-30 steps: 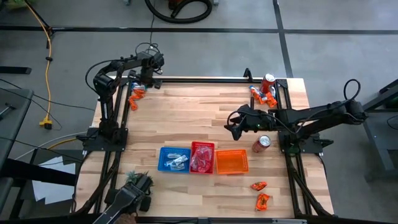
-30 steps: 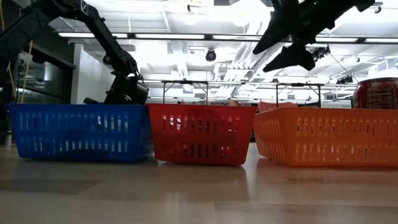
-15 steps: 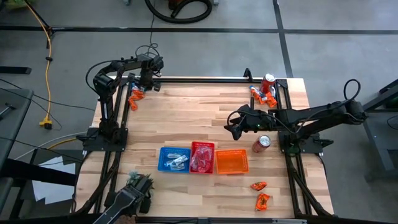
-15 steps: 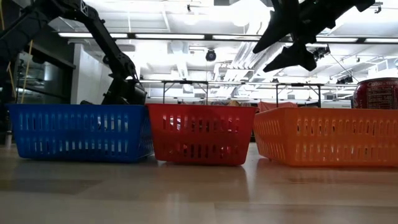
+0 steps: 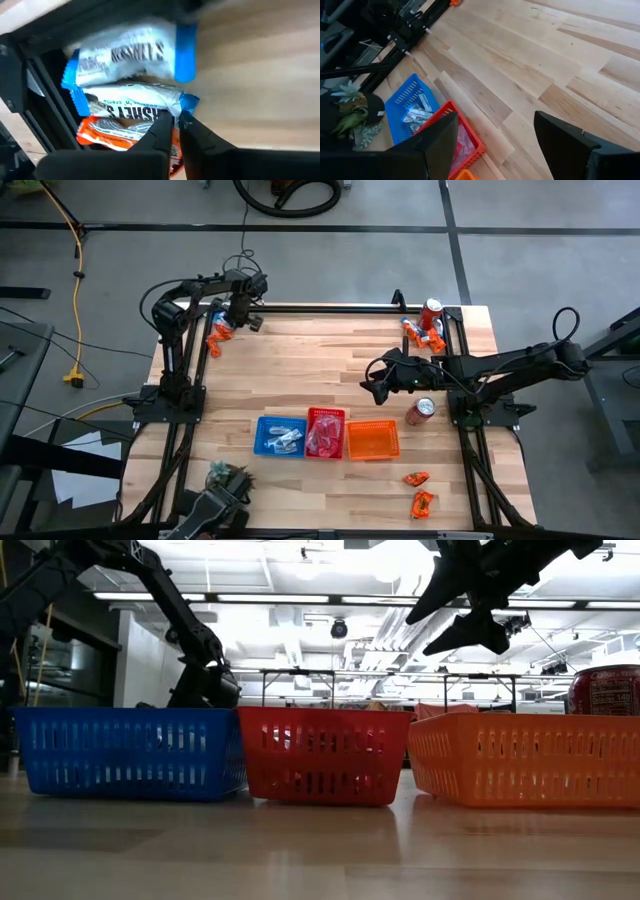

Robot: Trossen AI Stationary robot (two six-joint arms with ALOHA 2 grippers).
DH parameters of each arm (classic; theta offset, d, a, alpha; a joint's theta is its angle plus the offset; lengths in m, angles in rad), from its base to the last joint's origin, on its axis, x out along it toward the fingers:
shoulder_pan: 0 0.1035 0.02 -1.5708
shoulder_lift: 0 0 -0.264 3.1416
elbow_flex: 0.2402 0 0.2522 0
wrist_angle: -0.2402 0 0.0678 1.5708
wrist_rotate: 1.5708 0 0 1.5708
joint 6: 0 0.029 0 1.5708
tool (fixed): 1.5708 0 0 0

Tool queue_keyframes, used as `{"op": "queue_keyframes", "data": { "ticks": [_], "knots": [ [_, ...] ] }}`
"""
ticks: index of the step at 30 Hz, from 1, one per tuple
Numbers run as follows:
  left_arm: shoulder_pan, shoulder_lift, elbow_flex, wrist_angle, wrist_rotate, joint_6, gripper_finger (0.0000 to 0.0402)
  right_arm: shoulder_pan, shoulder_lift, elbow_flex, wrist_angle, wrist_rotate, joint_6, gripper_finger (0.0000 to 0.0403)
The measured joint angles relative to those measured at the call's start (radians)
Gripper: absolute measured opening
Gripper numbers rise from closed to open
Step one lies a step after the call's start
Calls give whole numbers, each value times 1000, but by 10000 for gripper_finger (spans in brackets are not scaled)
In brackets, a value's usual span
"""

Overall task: Sort candy
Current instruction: Put the white candy pack into the blue bin

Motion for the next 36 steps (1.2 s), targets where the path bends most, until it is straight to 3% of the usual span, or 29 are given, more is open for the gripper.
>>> {"op": "queue_keyframes", "data": {
  "ticks": [12,22,25,29,36],
  "knots": [
    [-166,-143,-1,56,131,-35,0,0,-6,0,5,-4,-52,256],
    [-396,-429,-1,84,252,-65,0,0,-83,1,23,-6,-173,256],
    [-529,-528,-1,89,291,-124,0,0,-141,1,-6,-6,-203,256],
    [-786,-625,0,112,295,-195,0,0,-208,1,-77,-8,-210,256],
    [-1312,-646,0,112,217,-328,0,0,-267,1,-64,-121,-234,256]
  ]
}}
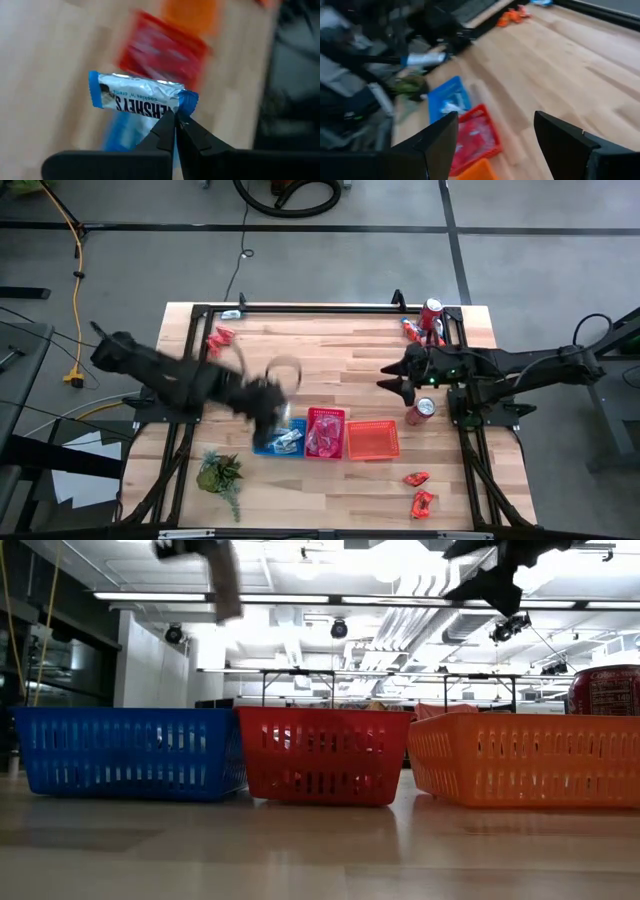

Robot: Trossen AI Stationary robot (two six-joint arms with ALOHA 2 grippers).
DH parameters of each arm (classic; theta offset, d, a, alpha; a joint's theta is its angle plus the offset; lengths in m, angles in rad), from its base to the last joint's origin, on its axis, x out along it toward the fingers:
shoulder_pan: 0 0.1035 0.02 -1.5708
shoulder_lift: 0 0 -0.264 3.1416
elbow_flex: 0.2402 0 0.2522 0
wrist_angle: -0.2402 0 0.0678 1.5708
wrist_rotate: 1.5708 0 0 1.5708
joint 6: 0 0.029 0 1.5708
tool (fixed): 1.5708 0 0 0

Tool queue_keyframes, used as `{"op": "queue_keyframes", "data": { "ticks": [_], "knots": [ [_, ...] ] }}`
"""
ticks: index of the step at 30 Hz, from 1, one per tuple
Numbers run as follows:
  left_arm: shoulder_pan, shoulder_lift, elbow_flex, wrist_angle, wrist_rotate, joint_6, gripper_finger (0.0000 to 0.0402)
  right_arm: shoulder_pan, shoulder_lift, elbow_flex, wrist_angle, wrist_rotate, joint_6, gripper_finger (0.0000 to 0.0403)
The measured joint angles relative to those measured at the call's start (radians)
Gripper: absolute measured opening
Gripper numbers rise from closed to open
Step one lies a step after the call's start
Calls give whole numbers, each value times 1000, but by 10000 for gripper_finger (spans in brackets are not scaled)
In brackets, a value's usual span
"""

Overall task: Sort candy
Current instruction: Put the white candy pack into the blue bin

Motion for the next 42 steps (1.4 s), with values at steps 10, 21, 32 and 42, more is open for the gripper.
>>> {"op": "queue_keyframes", "data": {
  "ticks": [10,21,32,42],
  "knots": [
    [-278,186,0,-1,-195,9,0,20,14,0,169,-60,76,256],
    [-216,361,-1,-77,-236,359,0,151,96,0,408,81,162,256],
    [-205,274,-1,-137,-263,288,37,205,132,0,410,194,190,256],
    [-114,-80,-1,-223,-557,-13,127,142,130,0,293,190,188,256]
  ]
}}
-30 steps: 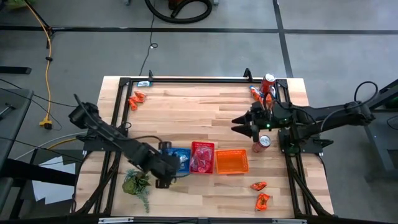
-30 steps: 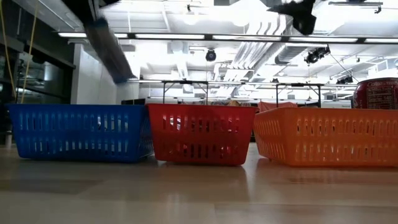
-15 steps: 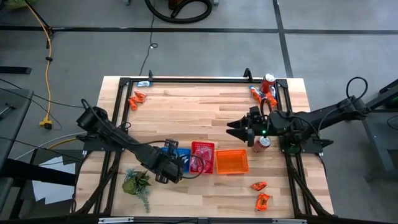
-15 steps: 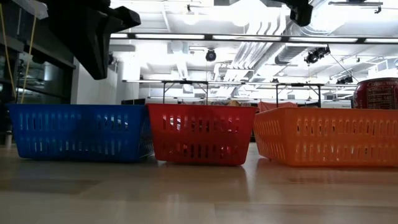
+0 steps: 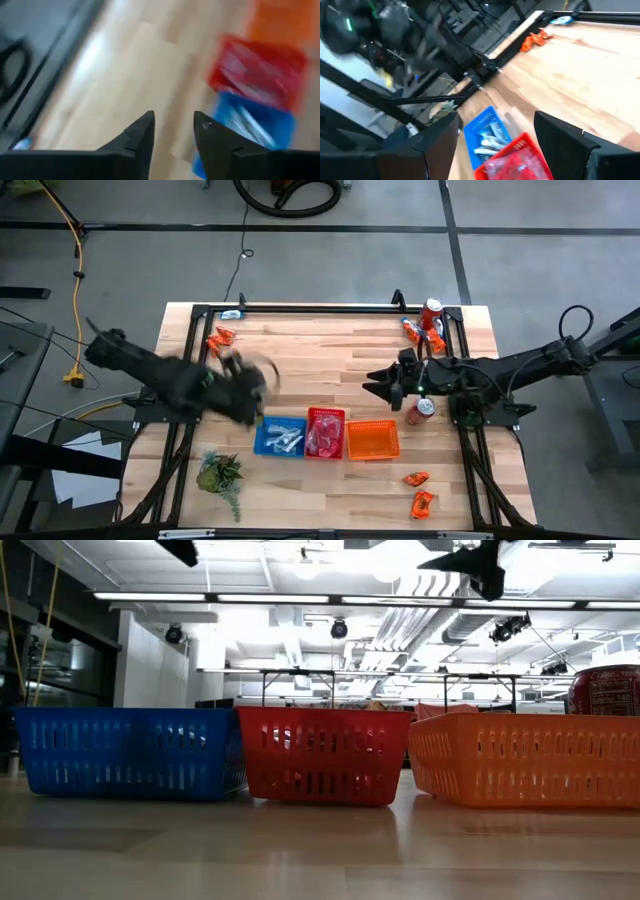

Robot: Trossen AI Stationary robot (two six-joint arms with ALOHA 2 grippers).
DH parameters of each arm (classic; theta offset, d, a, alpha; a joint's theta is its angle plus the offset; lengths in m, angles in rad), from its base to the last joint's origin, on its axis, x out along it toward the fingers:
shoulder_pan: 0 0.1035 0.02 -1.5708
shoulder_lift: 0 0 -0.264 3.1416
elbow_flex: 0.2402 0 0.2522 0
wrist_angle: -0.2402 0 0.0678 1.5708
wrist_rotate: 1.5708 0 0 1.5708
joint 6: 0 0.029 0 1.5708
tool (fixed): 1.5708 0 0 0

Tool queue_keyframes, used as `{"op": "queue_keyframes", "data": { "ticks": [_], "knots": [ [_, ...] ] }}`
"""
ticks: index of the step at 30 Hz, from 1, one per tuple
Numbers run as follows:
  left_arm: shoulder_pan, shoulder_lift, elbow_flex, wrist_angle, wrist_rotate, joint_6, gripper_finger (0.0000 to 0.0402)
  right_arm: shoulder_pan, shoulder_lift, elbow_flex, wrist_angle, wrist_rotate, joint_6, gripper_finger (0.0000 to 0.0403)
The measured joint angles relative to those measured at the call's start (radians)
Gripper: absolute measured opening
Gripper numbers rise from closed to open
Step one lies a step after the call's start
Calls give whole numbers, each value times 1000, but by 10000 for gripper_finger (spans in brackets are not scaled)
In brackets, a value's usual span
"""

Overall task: Sort candy
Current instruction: Put the white candy pack into the blue bin

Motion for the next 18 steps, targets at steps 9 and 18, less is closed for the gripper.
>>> {"op": "queue_keyframes", "data": {
  "ticks": [9,18],
  "knots": [
    [610,-126,1,88,103,78,176,-204,0,0,-86,-184,-92,256],
    [1191,211,0,133,340,142,177,-363,0,0,-90,-298,-151,256]
  ]
}}
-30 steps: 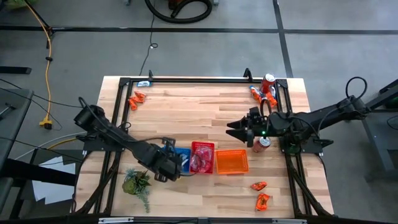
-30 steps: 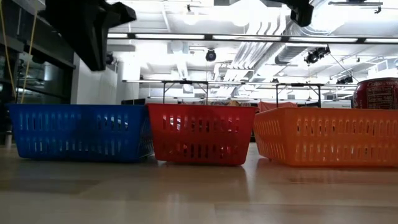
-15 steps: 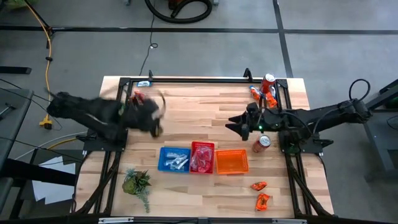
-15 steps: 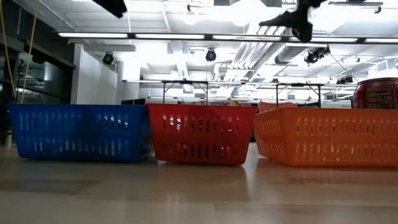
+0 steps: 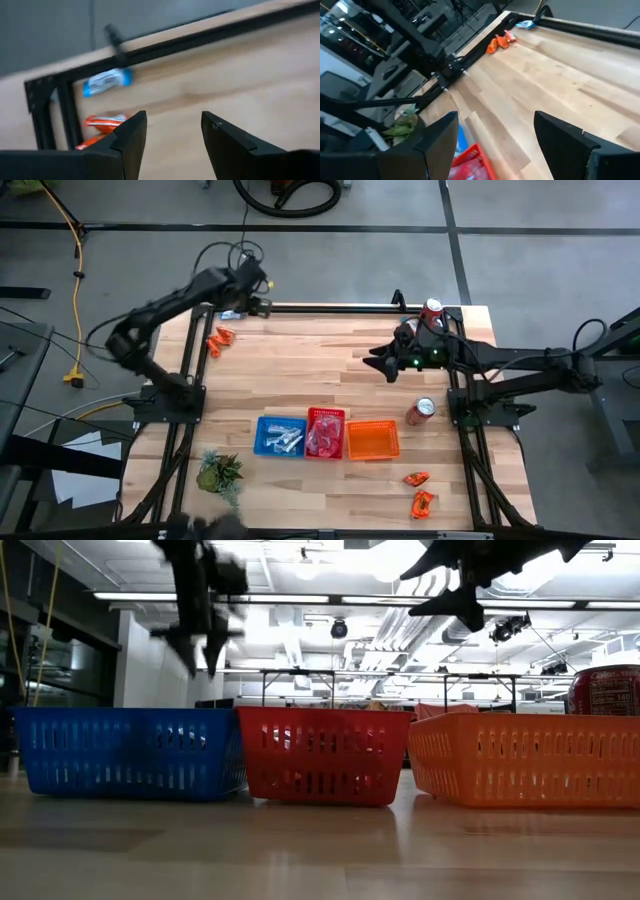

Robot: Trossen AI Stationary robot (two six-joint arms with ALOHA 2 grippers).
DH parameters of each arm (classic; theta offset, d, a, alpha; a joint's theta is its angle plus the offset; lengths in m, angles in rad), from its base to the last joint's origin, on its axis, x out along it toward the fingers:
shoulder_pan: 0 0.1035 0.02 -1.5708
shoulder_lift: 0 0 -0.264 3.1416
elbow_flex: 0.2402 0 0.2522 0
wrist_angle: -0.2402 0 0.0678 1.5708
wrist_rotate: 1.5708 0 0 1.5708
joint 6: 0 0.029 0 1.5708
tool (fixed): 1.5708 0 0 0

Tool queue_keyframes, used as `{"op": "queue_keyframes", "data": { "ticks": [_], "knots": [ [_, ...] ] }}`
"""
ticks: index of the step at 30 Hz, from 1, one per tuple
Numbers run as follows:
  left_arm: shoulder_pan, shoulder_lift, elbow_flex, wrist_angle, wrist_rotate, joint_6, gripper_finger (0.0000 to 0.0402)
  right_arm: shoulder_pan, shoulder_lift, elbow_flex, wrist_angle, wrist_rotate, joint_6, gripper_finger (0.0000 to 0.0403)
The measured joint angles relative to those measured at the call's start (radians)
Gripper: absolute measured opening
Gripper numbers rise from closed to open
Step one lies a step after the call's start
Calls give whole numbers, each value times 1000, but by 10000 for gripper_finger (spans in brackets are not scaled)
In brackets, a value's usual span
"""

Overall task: Sort candy
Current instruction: Put the white candy pack into the blue bin

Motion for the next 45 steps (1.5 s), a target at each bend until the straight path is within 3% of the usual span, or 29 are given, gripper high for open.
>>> {"op": "queue_keyframes", "data": {
  "ticks": [5,9,18,24,45],
  "knots": [
    [195,186,0,30,10,77,177,-56,0,0,-34,0,-48,256],
    [280,308,24,46,33,193,176,-91,0,0,-58,62,-2,256],
    [316,515,262,-62,50,390,167,-185,0,0,-64,120,19,256],
    [309,653,368,-279,7,455,163,-248,0,0,-98,83,13,256],
    [290,674,336,-207,-44,493,163,-278,0,0,-134,56,-14,256]
  ]
}}
